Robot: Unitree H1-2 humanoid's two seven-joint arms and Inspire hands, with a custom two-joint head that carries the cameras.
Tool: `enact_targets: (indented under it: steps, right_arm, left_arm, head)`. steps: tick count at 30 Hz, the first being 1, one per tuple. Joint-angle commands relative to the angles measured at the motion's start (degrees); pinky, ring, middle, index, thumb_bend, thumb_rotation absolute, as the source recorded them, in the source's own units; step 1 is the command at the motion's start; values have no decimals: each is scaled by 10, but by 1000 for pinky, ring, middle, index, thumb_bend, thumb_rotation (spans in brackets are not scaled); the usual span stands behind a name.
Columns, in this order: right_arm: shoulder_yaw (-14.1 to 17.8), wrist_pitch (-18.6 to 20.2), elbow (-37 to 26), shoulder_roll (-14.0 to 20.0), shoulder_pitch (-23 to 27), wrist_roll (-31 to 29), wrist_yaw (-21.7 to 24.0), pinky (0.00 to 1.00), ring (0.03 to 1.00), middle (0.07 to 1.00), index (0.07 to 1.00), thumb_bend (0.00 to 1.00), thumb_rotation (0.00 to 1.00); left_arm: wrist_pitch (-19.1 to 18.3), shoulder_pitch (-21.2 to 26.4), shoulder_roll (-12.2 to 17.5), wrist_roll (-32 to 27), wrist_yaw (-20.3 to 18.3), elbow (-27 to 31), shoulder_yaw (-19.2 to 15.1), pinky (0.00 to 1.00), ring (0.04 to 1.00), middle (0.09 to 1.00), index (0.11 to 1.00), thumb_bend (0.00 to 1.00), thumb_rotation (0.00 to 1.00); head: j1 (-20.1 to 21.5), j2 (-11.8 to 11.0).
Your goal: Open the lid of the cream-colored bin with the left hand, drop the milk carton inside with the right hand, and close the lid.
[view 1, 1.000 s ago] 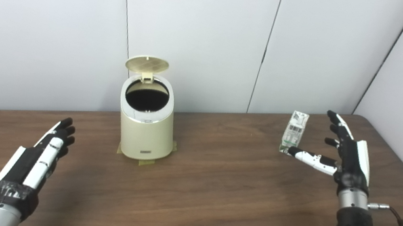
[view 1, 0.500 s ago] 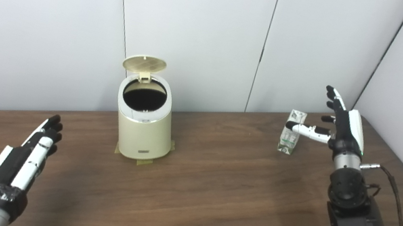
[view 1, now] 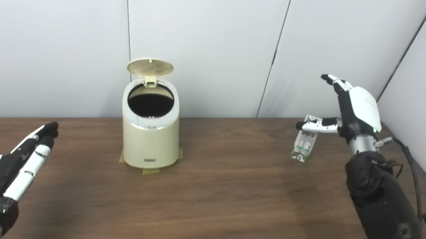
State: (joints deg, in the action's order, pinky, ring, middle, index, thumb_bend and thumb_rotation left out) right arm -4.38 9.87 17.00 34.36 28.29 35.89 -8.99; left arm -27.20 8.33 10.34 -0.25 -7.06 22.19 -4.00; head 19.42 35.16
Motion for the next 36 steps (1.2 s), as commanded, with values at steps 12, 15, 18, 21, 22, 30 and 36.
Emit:
enact_targets:
  steps: [12,15,18,21,22,30,36]
  right_arm:
    - [-49,5,-10,50,45,77,64,917,928,825,809,1000,313]
    - [-51,2,-7,53,45,80,71,904,917,815,808,1000,323]
    - [-50,1,-11,53,43,79,77,913,924,816,806,1000,311]
    - [-47,2,-11,50,41,72,85,931,930,822,810,1000,293]
    - [-45,2,-10,49,40,69,86,948,932,831,816,1000,284]
    - [-44,10,-1,44,37,64,92,872,915,829,825,1000,269]
    - [-37,3,4,37,32,40,96,829,879,823,812,983,244]
  left_arm:
    - [4,12,1,0,12,25,-9,1000,992,935,893,374,729]
    - [5,12,0,1,13,24,-11,1000,989,936,894,367,723]
    - [4,12,-1,2,14,24,-12,1000,992,938,895,362,716]
    - [5,12,-2,-2,13,24,-13,1000,993,938,891,348,701]
    - [6,12,-2,-1,13,25,-13,1000,989,934,889,347,691]
    - [4,12,2,-3,9,25,-11,1000,993,940,897,350,679]
    - [4,11,1,-7,7,26,-11,1000,1000,945,896,355,677]
  head:
    - [1,3]
    - [3,3]
    - [3,3]
    - [3,3]
    - [3,3]
    - [3,5]
    - [1,6]
